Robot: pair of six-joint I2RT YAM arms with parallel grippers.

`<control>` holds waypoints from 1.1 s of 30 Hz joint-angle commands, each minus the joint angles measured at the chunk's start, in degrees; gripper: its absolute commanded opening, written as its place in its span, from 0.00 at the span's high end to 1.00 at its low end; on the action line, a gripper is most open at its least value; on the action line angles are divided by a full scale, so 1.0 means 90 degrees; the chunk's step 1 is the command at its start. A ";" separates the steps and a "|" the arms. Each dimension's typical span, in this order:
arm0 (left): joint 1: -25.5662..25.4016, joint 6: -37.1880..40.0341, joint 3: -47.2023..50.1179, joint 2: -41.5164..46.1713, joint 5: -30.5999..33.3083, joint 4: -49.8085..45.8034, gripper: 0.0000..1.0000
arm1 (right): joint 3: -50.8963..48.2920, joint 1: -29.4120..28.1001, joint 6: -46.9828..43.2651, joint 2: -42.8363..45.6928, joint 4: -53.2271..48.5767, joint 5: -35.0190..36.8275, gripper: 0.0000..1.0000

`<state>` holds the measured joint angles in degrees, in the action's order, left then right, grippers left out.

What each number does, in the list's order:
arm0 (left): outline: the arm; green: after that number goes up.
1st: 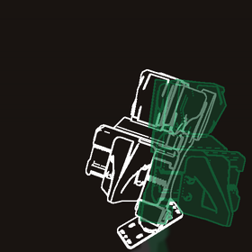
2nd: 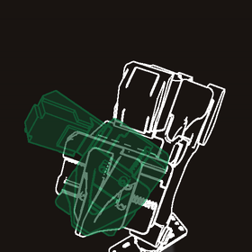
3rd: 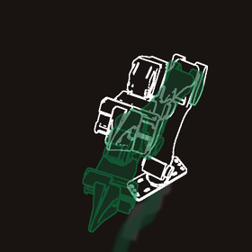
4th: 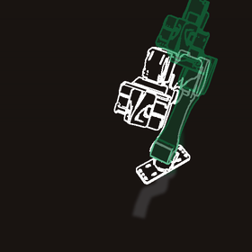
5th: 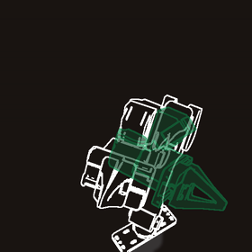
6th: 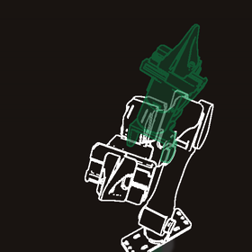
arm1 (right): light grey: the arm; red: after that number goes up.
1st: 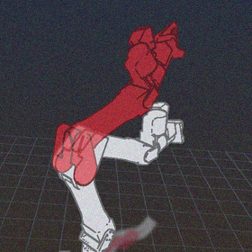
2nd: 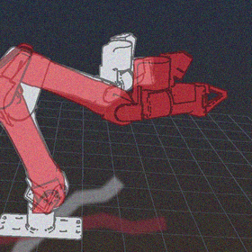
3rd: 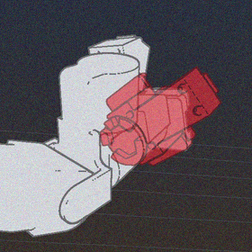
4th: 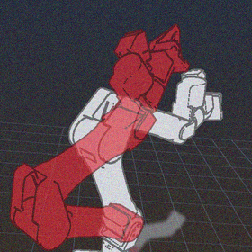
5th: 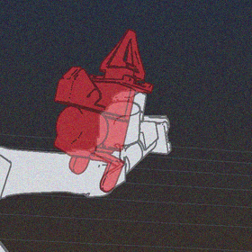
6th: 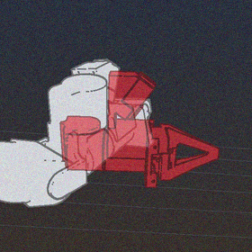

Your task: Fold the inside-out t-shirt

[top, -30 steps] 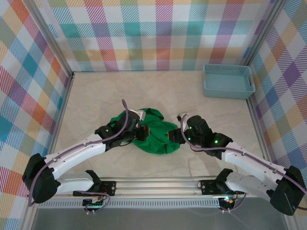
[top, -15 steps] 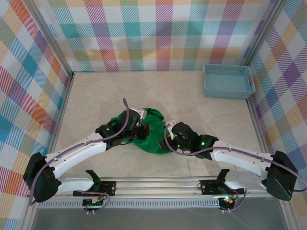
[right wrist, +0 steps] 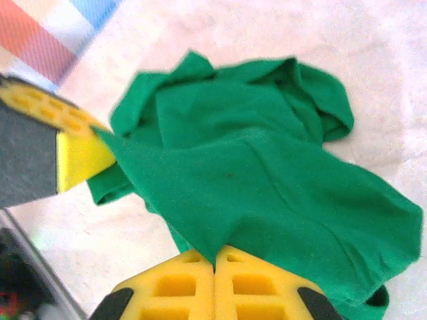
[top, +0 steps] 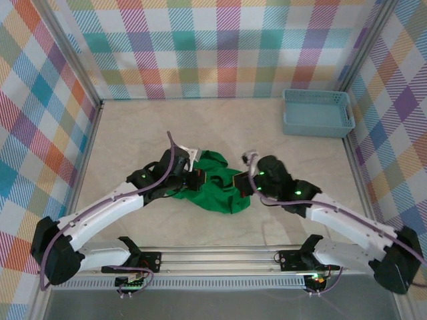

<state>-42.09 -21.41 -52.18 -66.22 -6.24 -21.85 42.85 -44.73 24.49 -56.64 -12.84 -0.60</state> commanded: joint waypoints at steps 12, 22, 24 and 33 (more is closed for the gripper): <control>0.0653 -0.0198 -0.0845 -0.1578 0.1507 -0.1303 0.80 | -0.0053 0.1094 0.0950 -0.1600 0.0742 -0.1312 1.00; -0.0776 -0.0733 0.0083 -0.0129 0.1028 0.0287 0.54 | 0.0379 0.1191 0.1032 -0.1778 0.1139 -0.2197 1.00; -0.0976 -0.0688 0.0325 -0.0122 0.0973 0.0849 0.53 | 0.0288 0.1191 0.1090 -0.1570 0.1276 -0.2426 1.00; -0.1369 0.0178 -0.0027 -0.1295 0.1694 0.1275 0.52 | 0.0217 0.1176 0.1166 -0.1351 0.1285 -0.2618 1.00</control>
<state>-53.58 -23.00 -50.92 -75.88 5.85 -13.89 44.95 -34.09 34.33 -68.84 -2.59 -22.24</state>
